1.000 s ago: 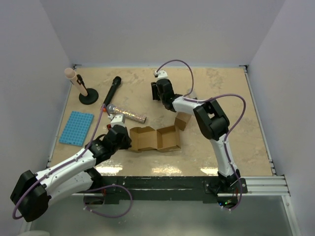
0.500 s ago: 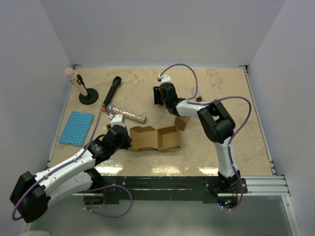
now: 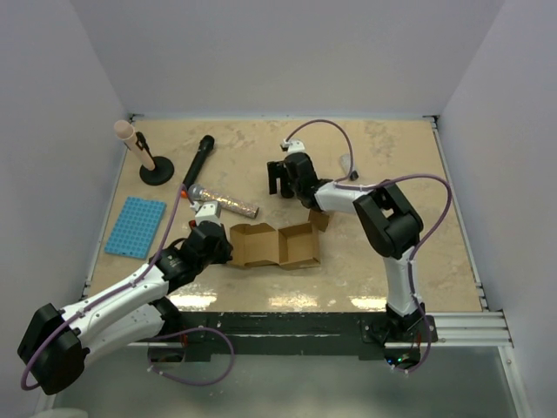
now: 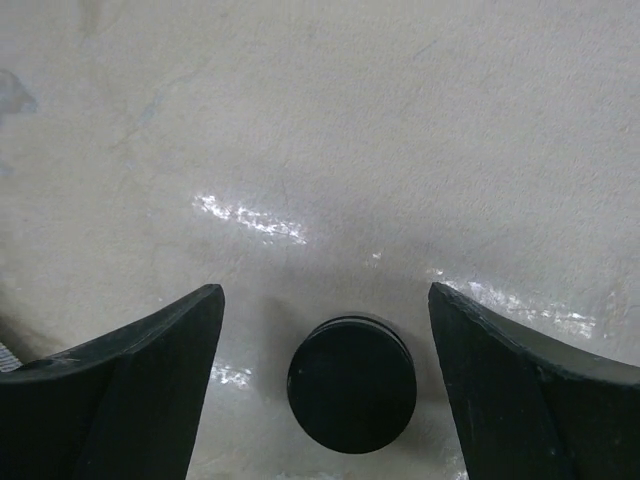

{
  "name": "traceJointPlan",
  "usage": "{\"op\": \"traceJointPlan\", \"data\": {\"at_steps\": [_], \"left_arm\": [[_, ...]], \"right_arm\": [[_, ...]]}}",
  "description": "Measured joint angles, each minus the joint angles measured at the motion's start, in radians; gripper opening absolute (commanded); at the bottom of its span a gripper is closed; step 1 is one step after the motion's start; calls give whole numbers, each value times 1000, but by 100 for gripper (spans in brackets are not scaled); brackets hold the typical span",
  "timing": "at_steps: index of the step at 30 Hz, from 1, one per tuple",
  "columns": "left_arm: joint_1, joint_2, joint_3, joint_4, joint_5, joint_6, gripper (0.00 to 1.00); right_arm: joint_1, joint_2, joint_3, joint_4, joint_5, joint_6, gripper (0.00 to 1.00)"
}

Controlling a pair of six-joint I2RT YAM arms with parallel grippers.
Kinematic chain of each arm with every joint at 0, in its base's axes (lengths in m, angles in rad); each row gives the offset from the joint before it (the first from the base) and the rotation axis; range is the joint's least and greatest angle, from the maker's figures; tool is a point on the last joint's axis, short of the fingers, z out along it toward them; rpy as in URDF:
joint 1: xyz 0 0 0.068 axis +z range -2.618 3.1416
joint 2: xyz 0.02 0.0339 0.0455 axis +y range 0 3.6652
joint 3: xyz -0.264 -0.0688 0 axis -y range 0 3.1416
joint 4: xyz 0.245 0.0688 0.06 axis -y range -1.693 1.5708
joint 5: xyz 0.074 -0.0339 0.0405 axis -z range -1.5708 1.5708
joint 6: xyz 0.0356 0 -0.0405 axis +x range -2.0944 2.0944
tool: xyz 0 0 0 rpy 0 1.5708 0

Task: Unpack the express box
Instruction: Place the product at the center of the board, then move the express box to the center of the board.

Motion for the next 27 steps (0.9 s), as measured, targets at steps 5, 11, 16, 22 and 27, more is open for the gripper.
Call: {"op": "traceJointPlan", "data": {"at_steps": [5,11,16,22,27], "left_arm": [[0,0,0,0,1,0,0],[0,5,0,0,7,0,2],[0,2,25,-6,8,3,2],[0,-61,106,0,7,28,3],[0,-64,147,10,7,31,1]], "right_arm": [[0,-90,0,-15,-1,24,92],[0,-312,0,-17,28,54,93],[0,-553,-31,-3,53,75,92],[12,-766,-153,-16,61,77,91],[20,-850,-263,-76,56,68,91]]}}
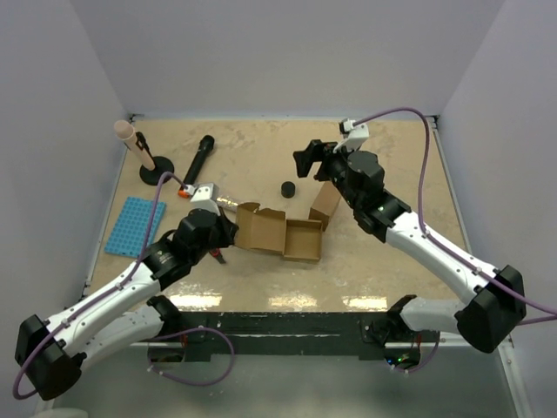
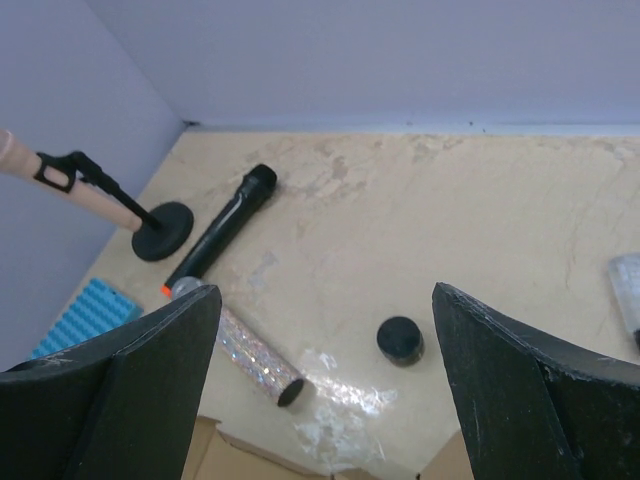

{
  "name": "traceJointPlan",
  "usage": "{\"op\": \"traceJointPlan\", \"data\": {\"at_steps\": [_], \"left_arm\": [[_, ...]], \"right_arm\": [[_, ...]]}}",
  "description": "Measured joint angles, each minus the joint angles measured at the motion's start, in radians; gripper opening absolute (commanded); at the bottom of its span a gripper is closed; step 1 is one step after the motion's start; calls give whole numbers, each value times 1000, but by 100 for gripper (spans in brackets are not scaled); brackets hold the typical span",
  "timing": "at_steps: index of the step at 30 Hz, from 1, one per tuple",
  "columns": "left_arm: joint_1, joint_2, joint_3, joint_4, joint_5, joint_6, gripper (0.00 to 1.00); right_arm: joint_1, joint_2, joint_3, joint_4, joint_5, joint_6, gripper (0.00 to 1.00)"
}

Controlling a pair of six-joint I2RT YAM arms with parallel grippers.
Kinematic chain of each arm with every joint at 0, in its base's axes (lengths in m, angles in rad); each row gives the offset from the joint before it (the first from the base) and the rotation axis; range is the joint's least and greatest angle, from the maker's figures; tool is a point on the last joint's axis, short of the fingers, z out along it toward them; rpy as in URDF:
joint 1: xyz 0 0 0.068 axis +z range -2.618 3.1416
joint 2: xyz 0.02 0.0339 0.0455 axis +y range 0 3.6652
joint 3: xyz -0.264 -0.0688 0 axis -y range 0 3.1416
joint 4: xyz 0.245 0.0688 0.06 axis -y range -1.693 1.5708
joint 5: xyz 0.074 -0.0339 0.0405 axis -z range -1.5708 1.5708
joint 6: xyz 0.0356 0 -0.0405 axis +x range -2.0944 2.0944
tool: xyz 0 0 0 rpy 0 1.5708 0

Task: Unpack the express box
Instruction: Move the express box to the center of the board.

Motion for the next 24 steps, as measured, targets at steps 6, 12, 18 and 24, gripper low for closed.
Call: {"op": "traceJointPlan", "data": {"at_steps": [6,12,18,24], "left_arm": [[0,20,0,-4,-28,-4,0],[0,64,97,-65,-144,27,0],[12,111,229,-70,-231,68,0],[73,220,275,-93,-248,76,0]], "right_arm": [[0,-68,-76,-61,-12,-5,91],[0,-156,-122,-83,-16,-9,91],[0,-171,-125,-84,-33,-9,90],[1,-163,-124,-117,33,9,94]]}}
